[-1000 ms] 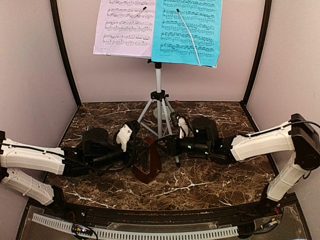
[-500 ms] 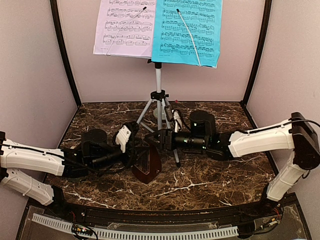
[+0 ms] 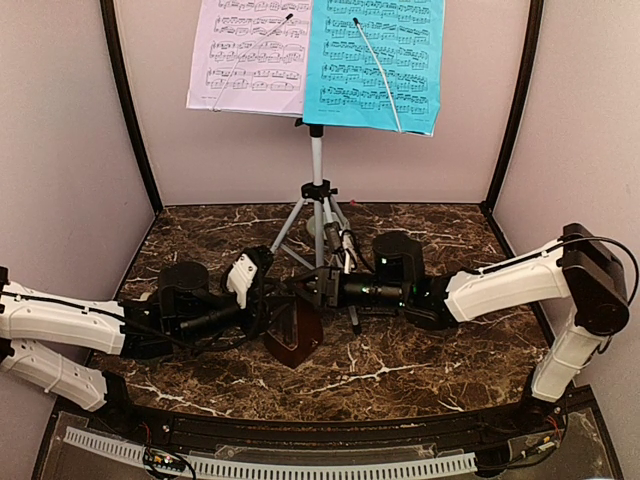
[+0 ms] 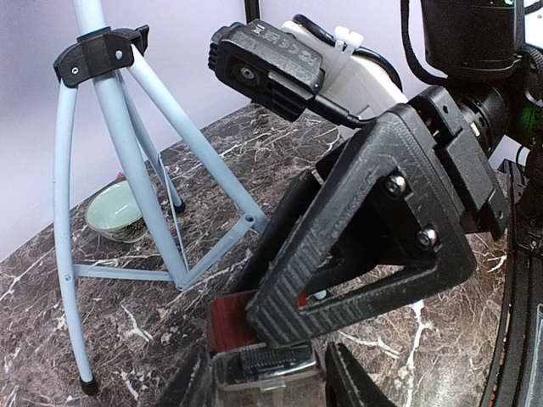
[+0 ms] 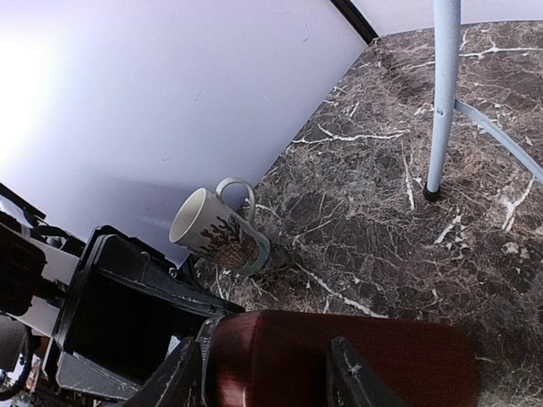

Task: Set up the instrument practice props

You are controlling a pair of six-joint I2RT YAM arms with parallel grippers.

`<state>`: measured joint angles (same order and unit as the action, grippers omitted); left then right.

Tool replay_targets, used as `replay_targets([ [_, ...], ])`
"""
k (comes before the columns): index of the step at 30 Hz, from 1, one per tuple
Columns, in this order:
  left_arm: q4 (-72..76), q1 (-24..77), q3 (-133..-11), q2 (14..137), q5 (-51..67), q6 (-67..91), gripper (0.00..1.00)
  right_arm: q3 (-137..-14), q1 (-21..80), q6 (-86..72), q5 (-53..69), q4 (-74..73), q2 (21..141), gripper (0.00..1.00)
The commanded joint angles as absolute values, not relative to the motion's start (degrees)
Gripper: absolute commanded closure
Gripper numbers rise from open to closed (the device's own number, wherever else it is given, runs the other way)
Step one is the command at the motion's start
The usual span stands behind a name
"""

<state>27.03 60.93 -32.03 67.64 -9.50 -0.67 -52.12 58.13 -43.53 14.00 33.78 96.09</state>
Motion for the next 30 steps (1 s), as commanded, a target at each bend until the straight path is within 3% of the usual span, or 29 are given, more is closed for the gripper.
replay_targets([
  [1,30.1,61.1,-30.6,65.4,-8.3,-1.3,0.86,-48.7,57.1,-44.4,12.4,33.0,99.1,0.53],
  [18,41.2,62.6,-25.4,63.8,-3.3,-12.4,0.84,-46.3,55.4,-37.6,7.4,26.3,104.5,0.59],
  [30,37.0,62.8,-22.4,59.0,-4.2,-14.2,0.84,-46.9,54.5,-34.7,7.0,23.1,105.5,0.60],
])
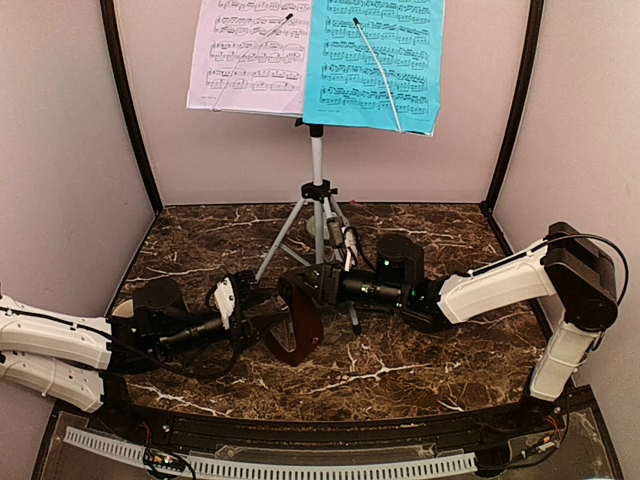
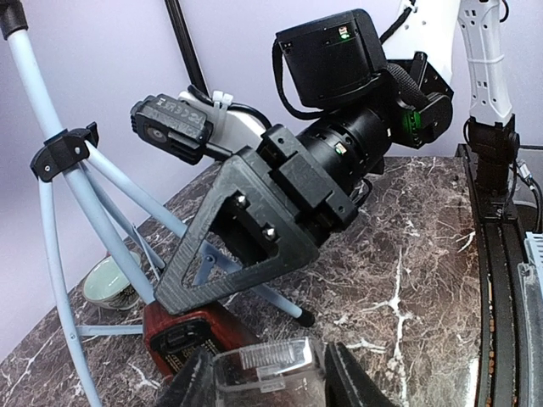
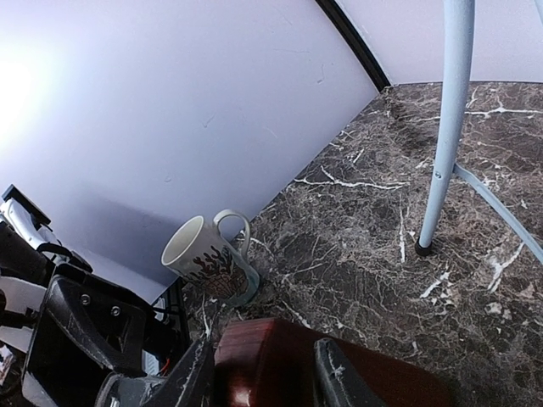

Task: Set up the instrument practice props

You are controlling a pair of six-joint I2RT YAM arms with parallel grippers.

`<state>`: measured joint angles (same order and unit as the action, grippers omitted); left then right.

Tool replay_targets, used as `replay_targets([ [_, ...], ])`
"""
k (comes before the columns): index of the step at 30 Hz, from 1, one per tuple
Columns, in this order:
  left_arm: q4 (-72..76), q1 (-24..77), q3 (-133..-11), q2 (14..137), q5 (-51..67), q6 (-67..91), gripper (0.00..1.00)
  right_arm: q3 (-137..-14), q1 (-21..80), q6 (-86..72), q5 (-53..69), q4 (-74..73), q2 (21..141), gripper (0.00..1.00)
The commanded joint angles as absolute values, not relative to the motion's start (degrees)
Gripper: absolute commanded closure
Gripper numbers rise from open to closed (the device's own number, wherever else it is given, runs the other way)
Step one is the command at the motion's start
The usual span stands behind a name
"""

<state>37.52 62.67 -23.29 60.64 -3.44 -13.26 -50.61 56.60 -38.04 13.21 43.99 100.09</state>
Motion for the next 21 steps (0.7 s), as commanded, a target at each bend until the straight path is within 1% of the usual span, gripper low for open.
replay_targets([
  [1,36.4,62.7,-22.7,58.7,-5.3,-12.9,0.84,-47.0,54.6,-34.6,7.3,23.1,105.5,0.60],
  [6,29.6,60.9,-25.7,55.8,-10.8,-4.3,0.86,-47.8,55.3,-33.1,8.5,23.6,104.4,0.60],
  [12,10.1,54.4,-33.3,54.0,-12.0,4.2,0.86,-49.2,57.1,-30.1,9.8,23.5,103.7,0.55],
  [17,-3.4,47.5,-39.6,56.8,-7.8,9.7,0.86,-50.1,58.0,-28.6,11.2,23.3,103.1,0.52],
  [21,-10.0,43.2,-42.1,60.4,-4.9,12.4,0.87,-50.8,58.1,-28.0,11.4,22.8,102.6,0.51],
])
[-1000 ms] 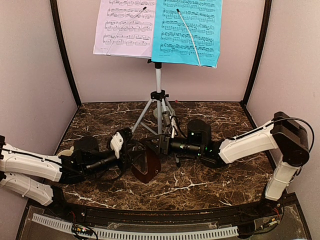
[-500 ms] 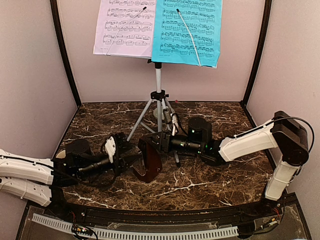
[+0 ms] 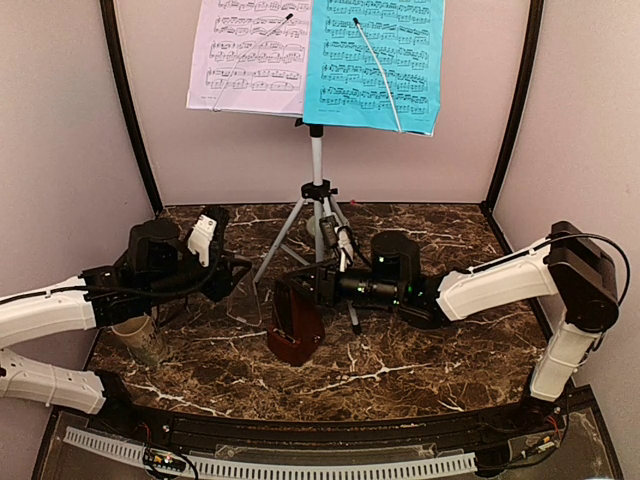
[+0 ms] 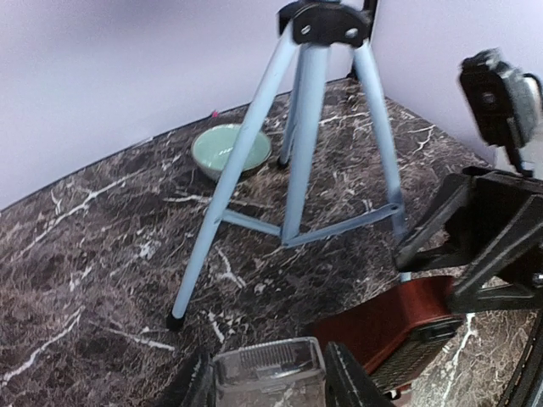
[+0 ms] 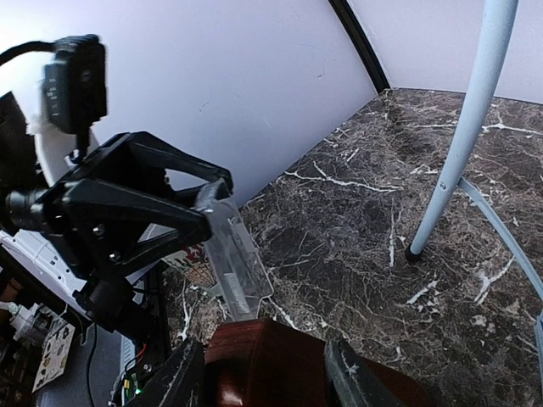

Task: Set up the instrument practice props

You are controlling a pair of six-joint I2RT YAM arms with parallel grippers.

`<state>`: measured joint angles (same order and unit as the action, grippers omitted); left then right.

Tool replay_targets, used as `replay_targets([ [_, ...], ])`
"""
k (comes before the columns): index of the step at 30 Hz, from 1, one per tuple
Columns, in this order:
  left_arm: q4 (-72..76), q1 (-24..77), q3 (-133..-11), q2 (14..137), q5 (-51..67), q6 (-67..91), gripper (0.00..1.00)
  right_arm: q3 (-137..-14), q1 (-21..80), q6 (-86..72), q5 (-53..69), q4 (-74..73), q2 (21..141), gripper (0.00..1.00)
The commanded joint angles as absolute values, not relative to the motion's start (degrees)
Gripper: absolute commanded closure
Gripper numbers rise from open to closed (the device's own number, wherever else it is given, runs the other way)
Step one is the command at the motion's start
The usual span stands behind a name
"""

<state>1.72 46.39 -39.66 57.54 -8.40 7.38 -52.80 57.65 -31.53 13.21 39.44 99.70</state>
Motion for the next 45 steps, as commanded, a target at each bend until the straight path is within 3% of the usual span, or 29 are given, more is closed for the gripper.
replay_targets([
  [1,-11.3,42.2,-42.6,61.5,-3.9,12.9,0.88,-51.1,58.1,-27.9,11.3,22.6,102.5,0.51],
  [8,-17.0,37.2,-45.5,71.2,1.9,15.2,0.90,-53.5,58.2,-26.7,11.3,20.8,101.7,0.49],
  [21,-16.5,35.6,-46.3,81.9,-0.1,17.0,0.89,-57.8,58.2,-24.9,11.8,16.6,99.8,0.38],
  [25,-16.1,34.8,-46.3,82.8,-0.6,17.7,0.79,-59.8,58.2,-24.3,11.7,14.9,99.0,0.34],
  [33,-16.0,33.9,-46.2,81.7,0.4,18.4,0.41,-62.4,58.2,-23.4,11.9,13.3,96.9,0.21],
  [37,-15.9,33.9,-46.3,80.3,0.6,18.2,0.36,-64.1,58.2,-23.0,12.0,12.3,96.3,0.11],
  [39,-15.8,33.9,-46.2,79.7,1.0,18.2,0.34,-64.8,58.2,-22.9,12.0,11.7,95.8,0.02],
  [45,-12.9,33.9,-44.7,76.1,2.2,18.1,0.32,-64.4,58.3,-22.6,12.2,11.2,91.9,0.00],
])
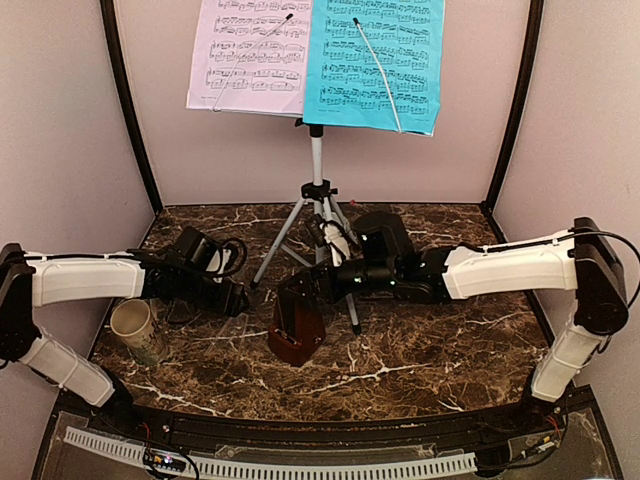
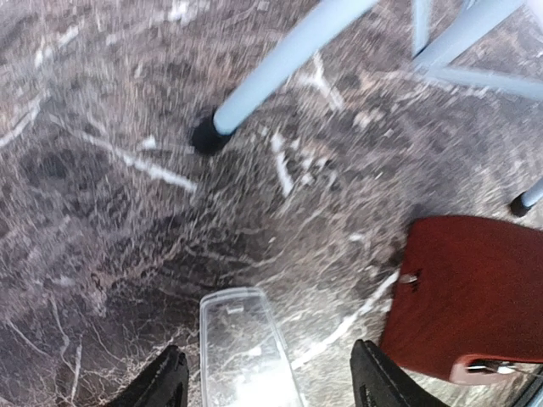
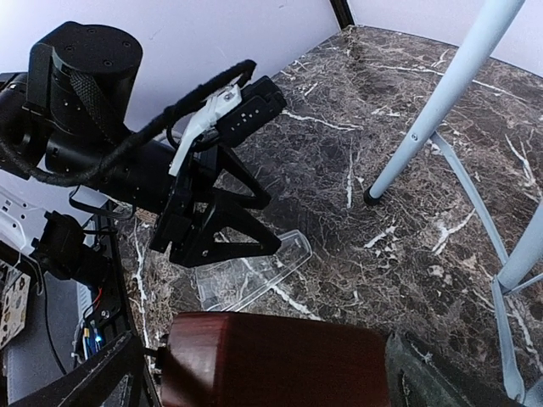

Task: Set up the instrument practice props

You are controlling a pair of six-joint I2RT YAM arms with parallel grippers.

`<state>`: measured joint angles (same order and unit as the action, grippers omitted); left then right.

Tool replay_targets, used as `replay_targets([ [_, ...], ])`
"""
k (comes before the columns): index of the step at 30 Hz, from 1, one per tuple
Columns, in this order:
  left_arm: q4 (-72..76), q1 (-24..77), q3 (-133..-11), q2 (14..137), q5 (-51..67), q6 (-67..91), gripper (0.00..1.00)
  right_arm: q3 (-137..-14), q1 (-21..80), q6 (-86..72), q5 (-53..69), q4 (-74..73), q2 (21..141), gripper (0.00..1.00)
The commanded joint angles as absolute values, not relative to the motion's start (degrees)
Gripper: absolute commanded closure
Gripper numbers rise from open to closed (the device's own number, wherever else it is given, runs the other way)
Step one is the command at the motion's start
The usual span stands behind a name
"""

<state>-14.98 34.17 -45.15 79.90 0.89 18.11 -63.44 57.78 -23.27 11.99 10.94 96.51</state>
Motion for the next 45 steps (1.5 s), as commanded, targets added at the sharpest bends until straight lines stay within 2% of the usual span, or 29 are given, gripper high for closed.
replay_targets([
  [1,-12.3,33.9,-44.3,75.7,2.5,18.0,0.32,-63.6,58.3,-22.7,12.2,11.8,91.7,0.00],
  [5,-10.1,33.9,-43.5,74.6,4.9,17.6,0.33,-60.5,58.4,-22.9,12.1,12.3,89.3,0.01],
  [10,-6.9,34.0,-41.8,73.2,7.8,17.4,0.36,-53.9,59.7,-23.7,11.8,12.8,87.5,0.10],
  [15,-3.4,34.0,-40.2,72.6,10.2,17.3,0.37,-45.7,61.1,-25.5,11.6,17.9,86.5,0.35],
  [19,-0.8,34.1,-39.0,73.0,12.7,17.4,0.39,-45.5,62.0,-24.8,7.4,17.4,90.2,0.58],
  [23,1.2,34.4,-38.0,73.5,14.8,17.4,0.41,-48.1,62.2,-25.7,2.9,16.9,95.2,0.70],
  [30,5.7,36.5,-35.1,74.5,17.0,18.3,0.45,-53.1,62.1,-26.0,-2.3,14.6,100.7,0.78],
  [45,13.0,41.8,-33.5,80.3,14.6,22.4,0.47,-57.8,59.3,-21.9,-2.9,16.1,104.5,0.78],
])
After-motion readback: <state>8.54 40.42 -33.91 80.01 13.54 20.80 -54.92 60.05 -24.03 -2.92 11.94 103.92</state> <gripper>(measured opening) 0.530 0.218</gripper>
